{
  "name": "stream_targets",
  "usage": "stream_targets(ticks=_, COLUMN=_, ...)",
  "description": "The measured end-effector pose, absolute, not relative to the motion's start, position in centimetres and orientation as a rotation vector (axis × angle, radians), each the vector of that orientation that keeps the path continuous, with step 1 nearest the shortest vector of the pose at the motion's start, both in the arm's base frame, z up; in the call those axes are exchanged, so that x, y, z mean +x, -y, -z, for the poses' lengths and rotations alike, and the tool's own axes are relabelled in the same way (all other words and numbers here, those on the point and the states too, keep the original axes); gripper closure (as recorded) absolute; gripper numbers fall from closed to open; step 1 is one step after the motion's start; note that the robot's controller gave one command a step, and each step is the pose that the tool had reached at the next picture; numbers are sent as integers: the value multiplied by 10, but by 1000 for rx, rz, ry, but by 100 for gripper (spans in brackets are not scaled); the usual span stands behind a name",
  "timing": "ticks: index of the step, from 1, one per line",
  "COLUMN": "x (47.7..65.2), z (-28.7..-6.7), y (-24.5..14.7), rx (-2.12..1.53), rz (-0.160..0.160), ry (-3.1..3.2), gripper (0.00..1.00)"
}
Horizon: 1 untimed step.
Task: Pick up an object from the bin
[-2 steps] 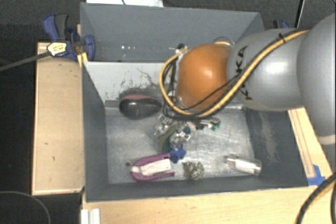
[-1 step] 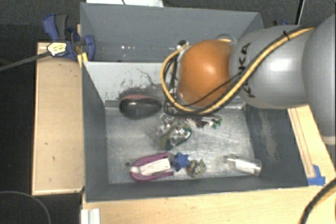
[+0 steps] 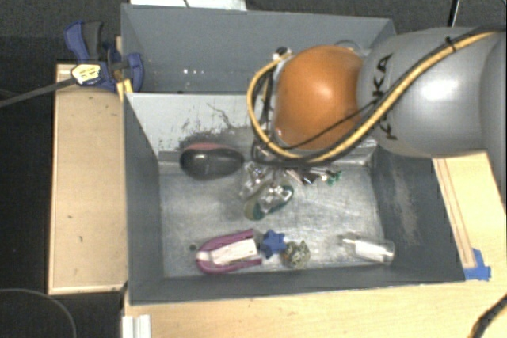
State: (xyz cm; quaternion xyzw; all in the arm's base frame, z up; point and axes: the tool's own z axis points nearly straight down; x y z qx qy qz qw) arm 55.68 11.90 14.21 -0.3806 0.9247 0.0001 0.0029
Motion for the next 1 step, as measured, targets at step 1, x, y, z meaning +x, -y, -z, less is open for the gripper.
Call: stream_targets(ticks=1, x=558, z=-185, y=-120, rx=-1177, rz=0, ry=-2904, gripper=100)
